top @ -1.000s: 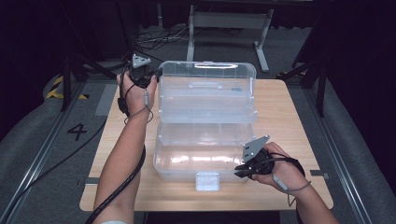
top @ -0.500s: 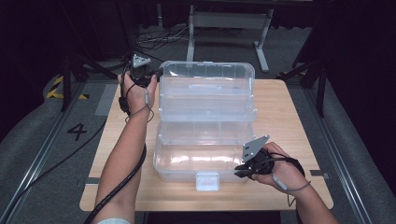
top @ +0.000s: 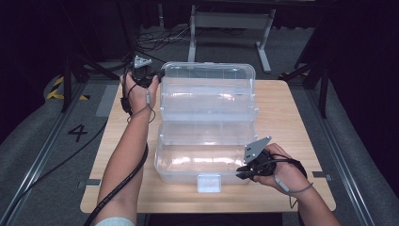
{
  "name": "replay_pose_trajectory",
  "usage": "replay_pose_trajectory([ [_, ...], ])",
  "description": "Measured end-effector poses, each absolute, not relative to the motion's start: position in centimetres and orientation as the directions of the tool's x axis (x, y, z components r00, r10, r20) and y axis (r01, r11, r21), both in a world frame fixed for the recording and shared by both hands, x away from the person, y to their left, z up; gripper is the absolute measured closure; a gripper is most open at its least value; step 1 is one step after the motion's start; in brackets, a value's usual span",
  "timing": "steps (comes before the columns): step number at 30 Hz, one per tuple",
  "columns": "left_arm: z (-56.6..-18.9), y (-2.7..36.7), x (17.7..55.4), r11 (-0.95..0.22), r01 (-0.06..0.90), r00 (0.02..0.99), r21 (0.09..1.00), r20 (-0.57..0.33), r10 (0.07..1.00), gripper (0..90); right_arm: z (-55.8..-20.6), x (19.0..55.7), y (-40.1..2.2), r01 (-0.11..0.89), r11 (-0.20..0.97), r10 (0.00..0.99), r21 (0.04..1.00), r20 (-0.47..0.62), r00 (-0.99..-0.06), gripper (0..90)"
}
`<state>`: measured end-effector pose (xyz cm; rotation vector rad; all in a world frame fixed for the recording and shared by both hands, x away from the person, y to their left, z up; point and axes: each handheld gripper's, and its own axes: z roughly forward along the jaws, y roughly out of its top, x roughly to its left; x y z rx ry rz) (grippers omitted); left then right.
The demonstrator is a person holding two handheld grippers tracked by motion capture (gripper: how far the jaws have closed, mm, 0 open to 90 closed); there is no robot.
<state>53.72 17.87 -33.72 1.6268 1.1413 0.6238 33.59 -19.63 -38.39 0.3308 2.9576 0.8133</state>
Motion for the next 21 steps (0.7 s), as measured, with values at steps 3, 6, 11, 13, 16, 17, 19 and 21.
replay_pose_trajectory([
  [3,-34.0,17.9,54.1,-0.036,0.389,0.419,0.921,-0.142,0.897,83.1,-38.4,33.6,-19.6,0.19,0.839,0.22,0.51,0.002,-0.976,80.1],
  [6,-34.2,17.9,54.4,-0.035,0.394,0.414,0.918,-0.144,0.899,83.1,-38.4,33.6,-19.6,0.19,0.839,0.22,0.51,0.002,-0.976,80.1],
  [11,-34.5,17.8,54.8,-0.037,0.407,0.413,0.913,-0.148,0.899,82.9,-38.4,33.6,-19.6,0.193,0.839,0.222,0.509,0.003,-0.975,80.1],
  [13,-34.6,17.9,54.9,-0.036,0.41,0.412,0.911,-0.15,0.899,82.8,-38.4,33.6,-19.6,0.193,0.839,0.223,0.509,0.003,-0.975,80.1],
  [16,-34.9,17.9,55.3,-0.034,0.421,0.413,0.906,-0.158,0.897,82.6,-38.4,33.6,-19.6,0.195,0.838,0.224,0.509,0.004,-0.975,80.1],
  [17,-35.0,17.9,55.5,-0.028,0.426,0.412,0.904,-0.166,0.896,82.6,-38.4,33.6,-19.6,0.195,0.838,0.224,0.509,0.005,-0.975,80.1],
  [19,-35.3,17.9,55.7,-0.025,0.434,0.41,0.901,-0.173,0.895,82.5,-38.4,33.6,-19.6,0.197,0.837,0.225,0.51,0.007,-0.974,80.1],
  [21,-35.4,17.9,55.9,-0.027,0.439,0.407,0.898,-0.172,0.897,82.4,-38.4,33.7,-19.6,0.2,0.836,0.227,0.511,0.01,-0.974,80.1],
])
